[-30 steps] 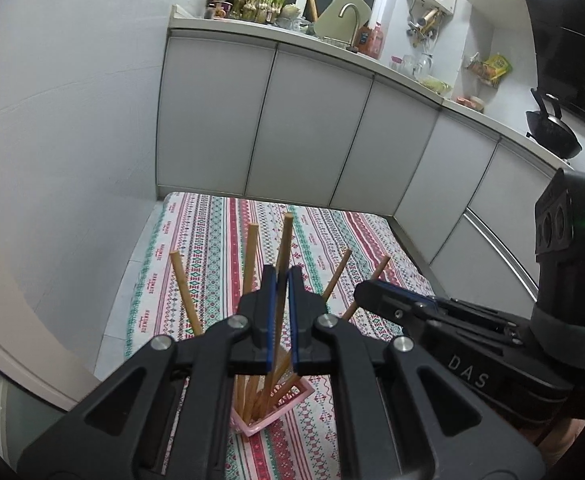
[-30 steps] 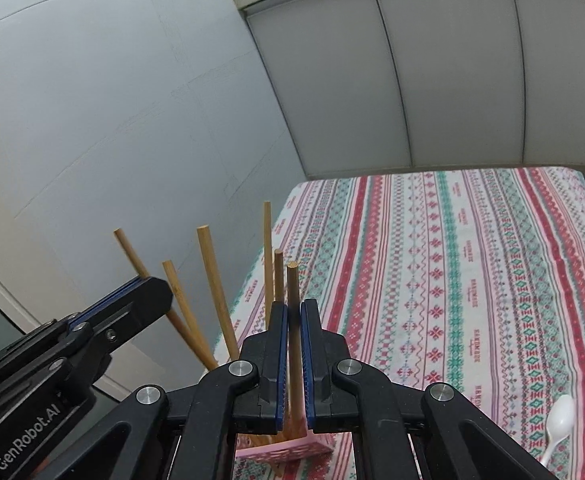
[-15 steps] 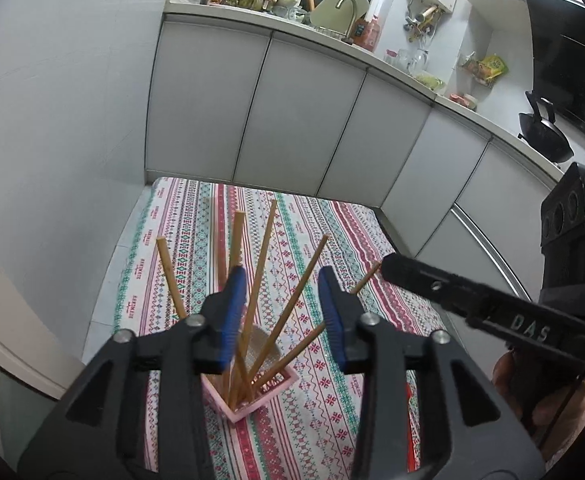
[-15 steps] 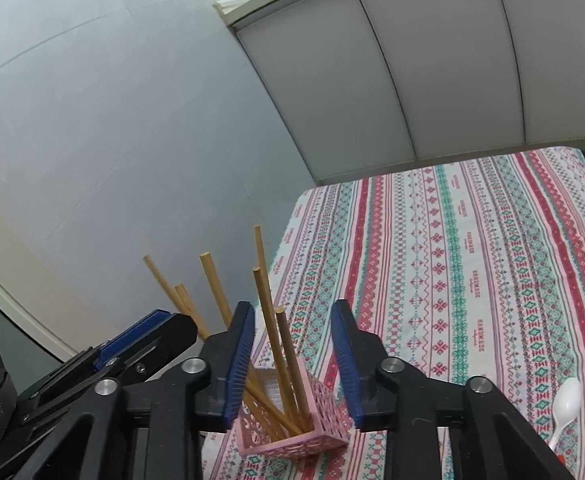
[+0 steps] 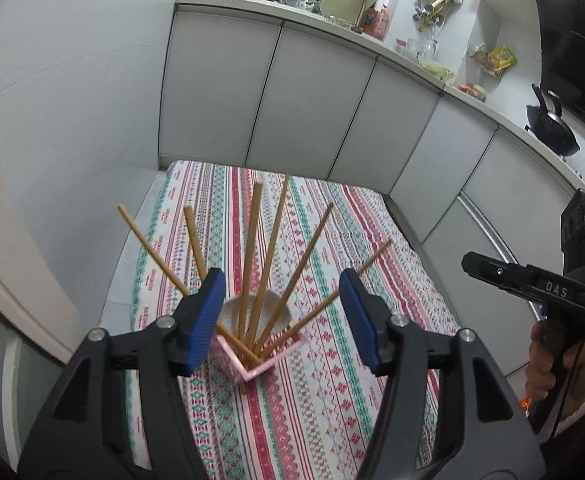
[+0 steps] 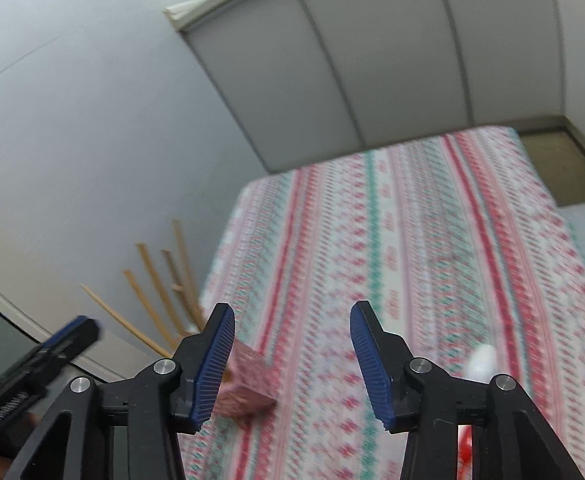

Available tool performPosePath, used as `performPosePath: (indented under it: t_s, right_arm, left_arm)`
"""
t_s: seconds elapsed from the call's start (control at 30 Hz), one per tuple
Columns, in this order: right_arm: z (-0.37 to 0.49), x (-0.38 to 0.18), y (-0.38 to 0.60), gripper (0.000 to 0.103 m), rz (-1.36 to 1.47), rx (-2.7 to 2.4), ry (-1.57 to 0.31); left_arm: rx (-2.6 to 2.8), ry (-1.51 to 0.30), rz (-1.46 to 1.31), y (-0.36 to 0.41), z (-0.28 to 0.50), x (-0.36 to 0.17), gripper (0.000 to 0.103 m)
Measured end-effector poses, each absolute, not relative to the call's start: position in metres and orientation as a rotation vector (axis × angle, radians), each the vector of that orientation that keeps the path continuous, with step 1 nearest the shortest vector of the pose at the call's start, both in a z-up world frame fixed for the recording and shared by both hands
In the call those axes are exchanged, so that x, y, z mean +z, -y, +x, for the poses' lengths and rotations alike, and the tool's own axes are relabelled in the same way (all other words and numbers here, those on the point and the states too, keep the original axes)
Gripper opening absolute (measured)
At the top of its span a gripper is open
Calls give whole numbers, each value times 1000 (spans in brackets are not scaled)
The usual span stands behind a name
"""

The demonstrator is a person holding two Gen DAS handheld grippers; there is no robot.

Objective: Organize utensils
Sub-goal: 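Move both tools back to the white and red spoons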

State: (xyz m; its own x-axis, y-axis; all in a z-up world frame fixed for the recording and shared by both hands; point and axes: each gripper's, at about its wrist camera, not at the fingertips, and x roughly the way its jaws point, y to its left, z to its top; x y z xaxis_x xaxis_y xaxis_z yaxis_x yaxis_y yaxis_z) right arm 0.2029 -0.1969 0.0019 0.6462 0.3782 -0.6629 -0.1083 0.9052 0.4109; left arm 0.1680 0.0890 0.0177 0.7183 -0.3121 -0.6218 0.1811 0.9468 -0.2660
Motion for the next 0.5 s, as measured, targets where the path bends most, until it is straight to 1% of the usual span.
performPosePath:
  t_s: [0.03, 0.1, 0.2, 0.33, 0.5]
  right_arm:
    - [201, -1, 203, 57, 350, 269, -842]
    - [198, -8, 216, 60, 350, 239, -879]
    - [195, -20, 230, 63, 340, 203, -926]
    - [187, -38, 246, 70, 320, 162, -984]
    - [186, -70, 259, 71, 304, 111, -1077]
  left_arm:
    - [-275, -726, -183, -87, 165, 18, 66]
    - [-281, -744, -162, -81, 161, 17, 73]
    - [-286, -790, -131, -71, 156, 10, 82]
    - [-276, -874, -85, -56, 152, -5, 83]
    - [-315, -952, -57, -31, 145, -24, 83]
